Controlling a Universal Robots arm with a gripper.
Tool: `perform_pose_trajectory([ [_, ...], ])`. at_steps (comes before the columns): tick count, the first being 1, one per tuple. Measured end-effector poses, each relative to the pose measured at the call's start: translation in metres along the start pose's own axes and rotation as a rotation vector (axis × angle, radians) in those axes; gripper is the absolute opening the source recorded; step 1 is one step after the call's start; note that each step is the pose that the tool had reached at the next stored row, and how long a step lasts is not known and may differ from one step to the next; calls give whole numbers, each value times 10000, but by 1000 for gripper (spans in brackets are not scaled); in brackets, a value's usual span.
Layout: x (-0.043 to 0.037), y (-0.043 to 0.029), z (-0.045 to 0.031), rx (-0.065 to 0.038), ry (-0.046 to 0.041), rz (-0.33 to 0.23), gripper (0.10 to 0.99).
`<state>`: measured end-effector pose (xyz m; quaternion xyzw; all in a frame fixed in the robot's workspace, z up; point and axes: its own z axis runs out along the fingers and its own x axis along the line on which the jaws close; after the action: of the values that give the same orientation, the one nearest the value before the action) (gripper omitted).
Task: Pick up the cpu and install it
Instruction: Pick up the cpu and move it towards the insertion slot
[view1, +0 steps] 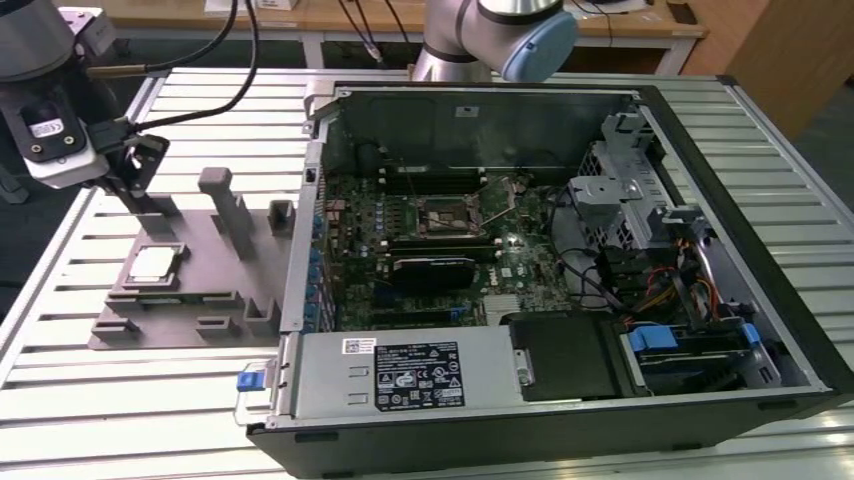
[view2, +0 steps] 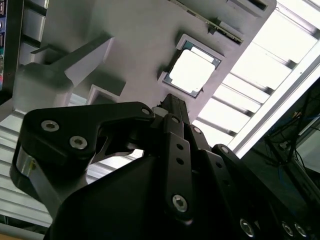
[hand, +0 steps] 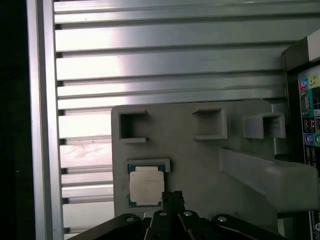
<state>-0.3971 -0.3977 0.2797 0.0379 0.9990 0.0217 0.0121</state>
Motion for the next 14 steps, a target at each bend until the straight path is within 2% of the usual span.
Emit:
perform_pose_trajectory([
  [8,37,-25,129,4,52,4,106],
  [14,56,-69,221,7,96,4,106],
])
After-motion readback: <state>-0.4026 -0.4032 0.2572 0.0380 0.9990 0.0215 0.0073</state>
